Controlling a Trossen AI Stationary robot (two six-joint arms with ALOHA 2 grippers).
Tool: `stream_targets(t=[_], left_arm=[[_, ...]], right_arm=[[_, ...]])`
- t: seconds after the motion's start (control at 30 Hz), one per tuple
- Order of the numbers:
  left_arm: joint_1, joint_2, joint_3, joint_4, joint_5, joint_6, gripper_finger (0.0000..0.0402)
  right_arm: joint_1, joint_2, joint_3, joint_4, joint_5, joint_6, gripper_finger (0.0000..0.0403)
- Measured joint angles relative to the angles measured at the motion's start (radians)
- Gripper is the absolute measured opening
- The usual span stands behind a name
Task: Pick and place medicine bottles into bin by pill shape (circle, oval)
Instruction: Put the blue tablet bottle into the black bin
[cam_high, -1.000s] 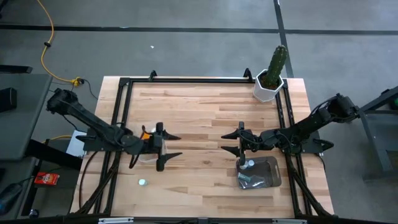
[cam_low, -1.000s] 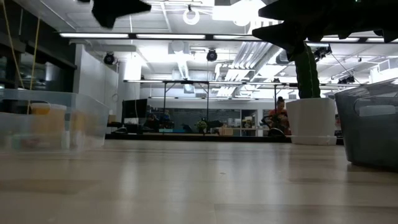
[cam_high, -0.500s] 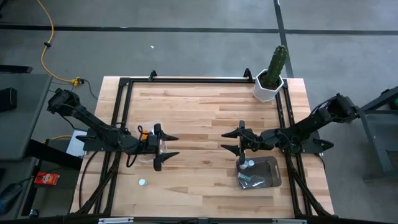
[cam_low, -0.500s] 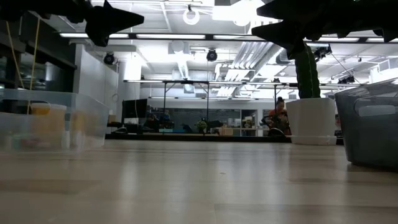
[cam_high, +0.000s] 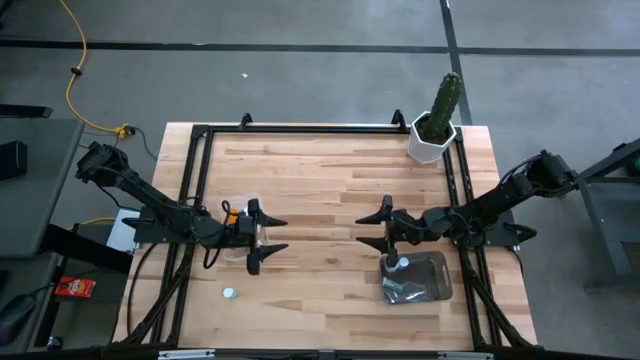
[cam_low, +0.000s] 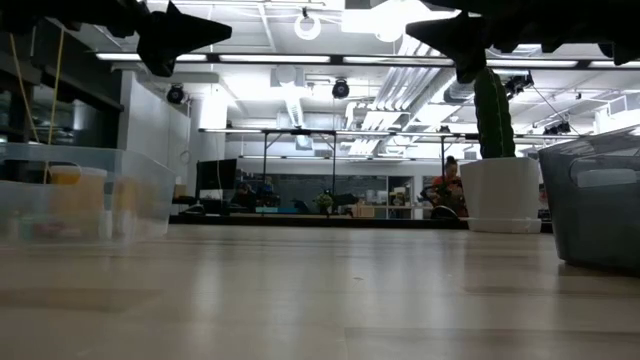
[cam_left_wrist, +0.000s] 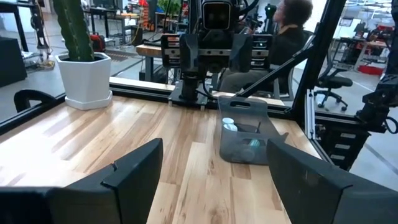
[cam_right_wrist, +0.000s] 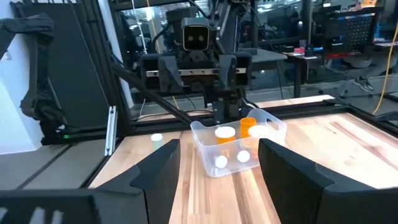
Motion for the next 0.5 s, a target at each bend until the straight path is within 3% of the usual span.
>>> stream_targets(t=[0.5], left_arm=[[0.0, 0.0, 0.0, -0.005, 0.065, -0.014, 0.0273]], right_arm=[[0.0, 0.0, 0.0, 0.0, 0.0, 0.005, 0.021]])
